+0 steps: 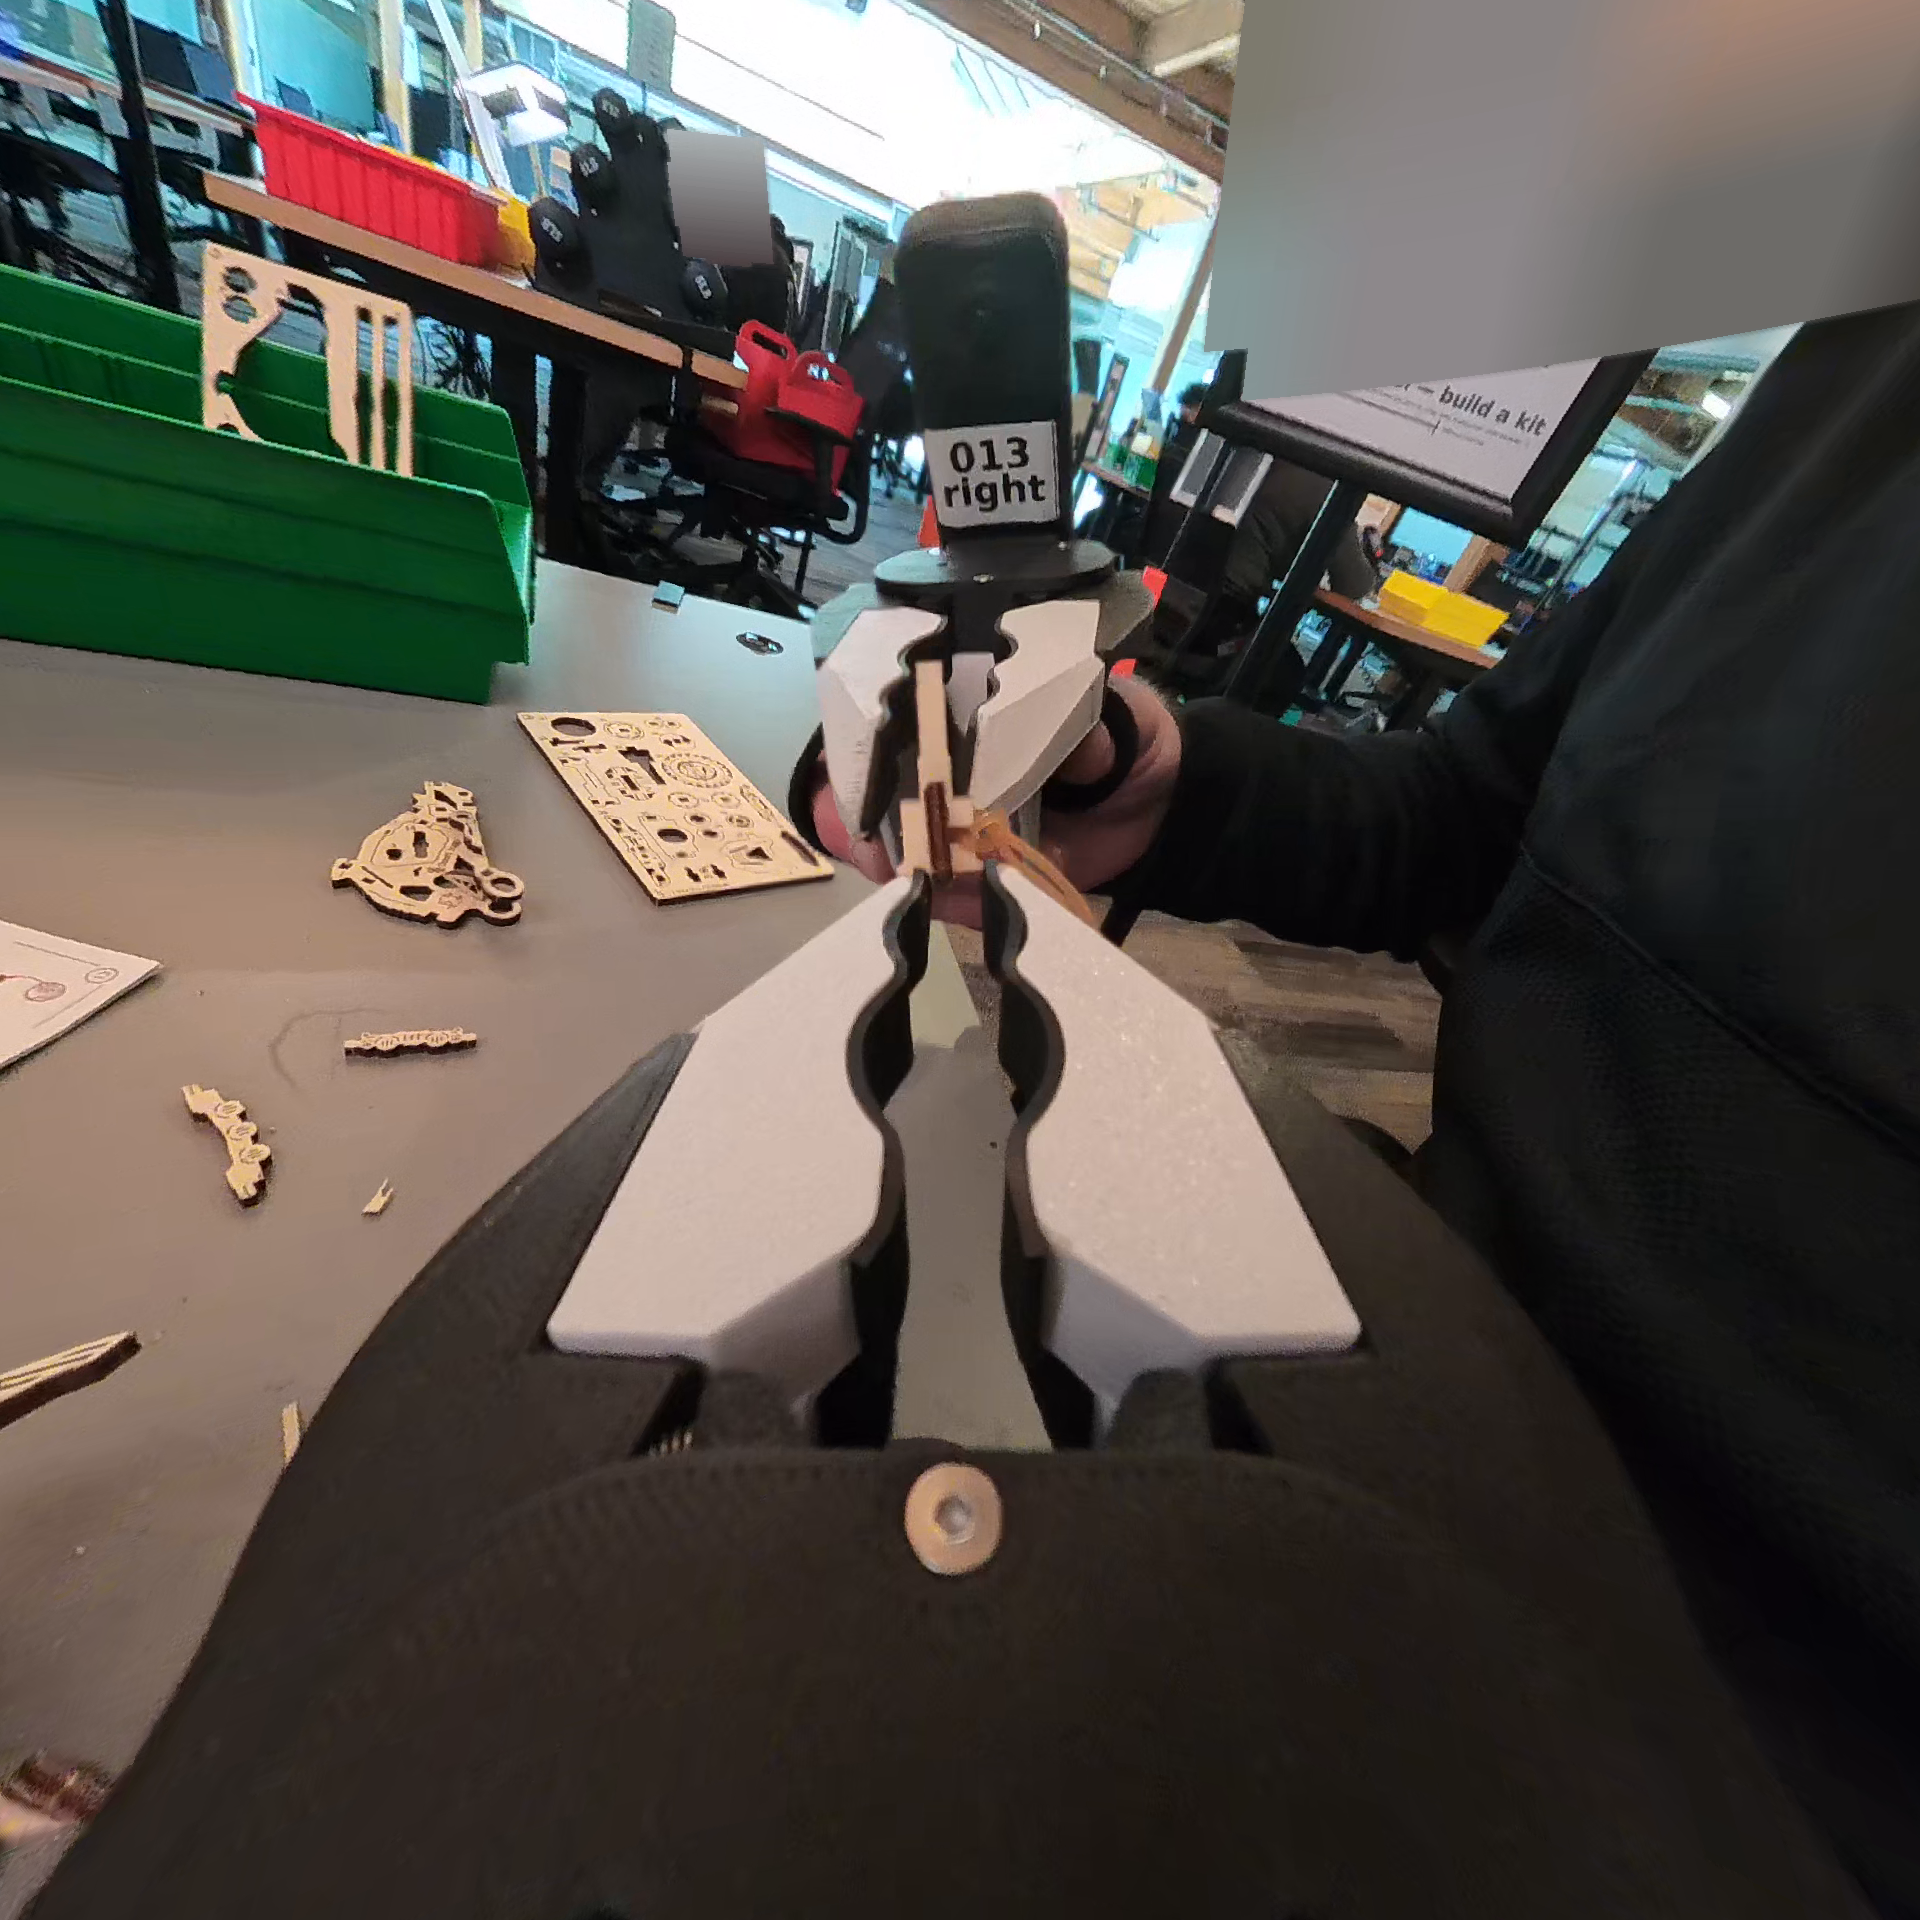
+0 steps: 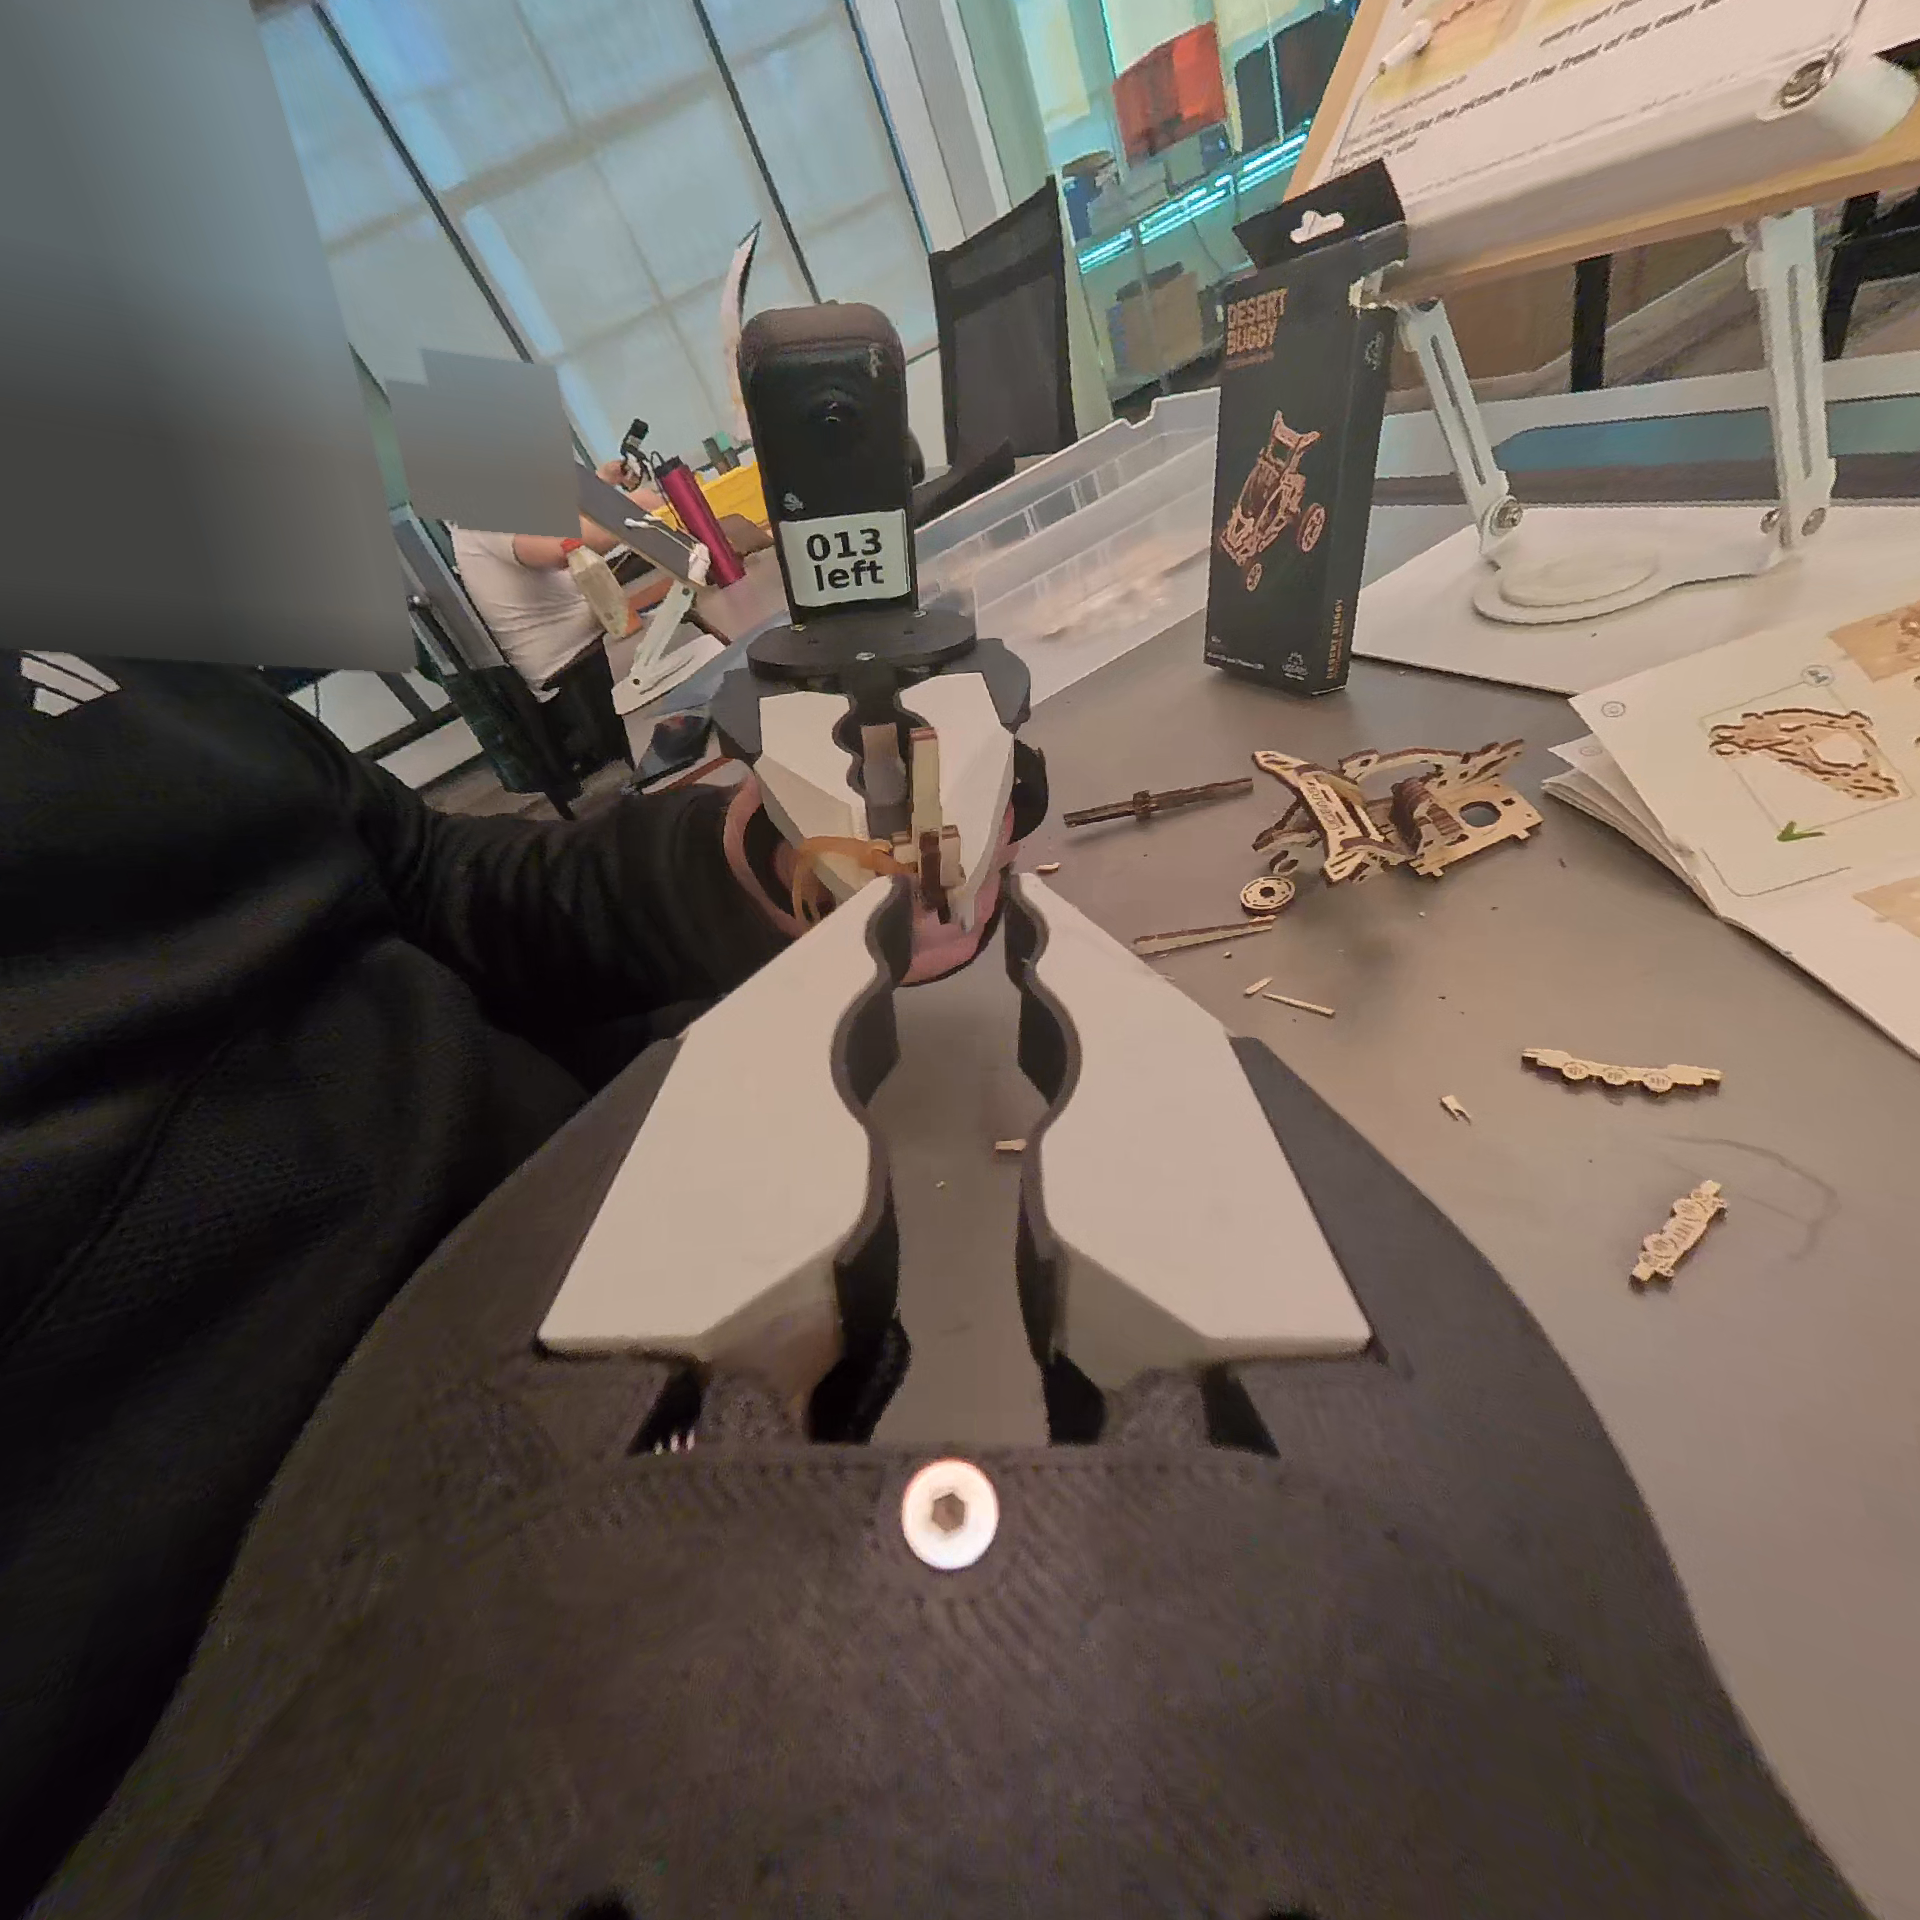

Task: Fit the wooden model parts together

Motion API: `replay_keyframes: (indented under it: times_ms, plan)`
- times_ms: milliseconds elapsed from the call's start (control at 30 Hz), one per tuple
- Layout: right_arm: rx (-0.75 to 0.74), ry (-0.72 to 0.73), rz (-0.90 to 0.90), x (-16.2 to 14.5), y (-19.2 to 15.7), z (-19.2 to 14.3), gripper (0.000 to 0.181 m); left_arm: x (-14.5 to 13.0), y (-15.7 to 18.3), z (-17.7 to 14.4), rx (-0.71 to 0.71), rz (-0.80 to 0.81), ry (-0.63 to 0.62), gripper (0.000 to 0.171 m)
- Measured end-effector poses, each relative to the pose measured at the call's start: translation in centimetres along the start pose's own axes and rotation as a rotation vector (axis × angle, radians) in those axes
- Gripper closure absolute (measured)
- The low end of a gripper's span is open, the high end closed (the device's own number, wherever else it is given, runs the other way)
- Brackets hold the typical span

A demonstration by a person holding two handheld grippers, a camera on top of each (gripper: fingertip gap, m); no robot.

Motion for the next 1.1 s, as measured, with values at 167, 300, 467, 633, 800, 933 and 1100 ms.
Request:
replay_keyframes:
  times_ms: [167,300,467,633,800,933,1100]
  plan:
    - [0.043,-0.015,0.041,-1.0,-0.8,0.4,0.163,-1.3,0.9,0.3,0.042,0.042,-0.133,0.164]
    - [0.047,-0.065,0.045,-2.4,-2.0,0.7,0.159,-2.9,2.2,0.5,0.061,0.044,-0.190,0.164]
    - [0.041,-0.075,0.048,-3.7,-3.4,1.2,0.175,-4.2,3.6,0.5,0.085,0.062,-0.239,0.164]
    - [0.060,-0.090,0.071,-4.5,-3.8,1.8,0.178,-5.0,4.4,0.3,0.106,0.056,-0.260,0.164]
    - [0.068,-0.066,0.084,-4.7,-3.9,2.0,0.178,-5.1,4.7,-0.1,0.127,0.048,-0.249,0.165]
    - [0.045,-0.054,0.066,-4.4,-3.7,2.0,0.178,-4.9,4.5,-0.3,0.150,0.043,-0.230,0.164]
    - [-0.001,-0.020,0.054,-3.7,-2.5,1.2,0.179,-4.4,2.4,-2.9,0.290,0.002,-0.213,0.133]
Point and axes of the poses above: each gripper's, where its closed fingertips meet, z out along the fingers, x out of its top, y = z × x across the jaws, the point moved 7 cm from there along -z, back along the fingers, and after that the axes turned 7 degrees about -y, right-handed, at the moved point
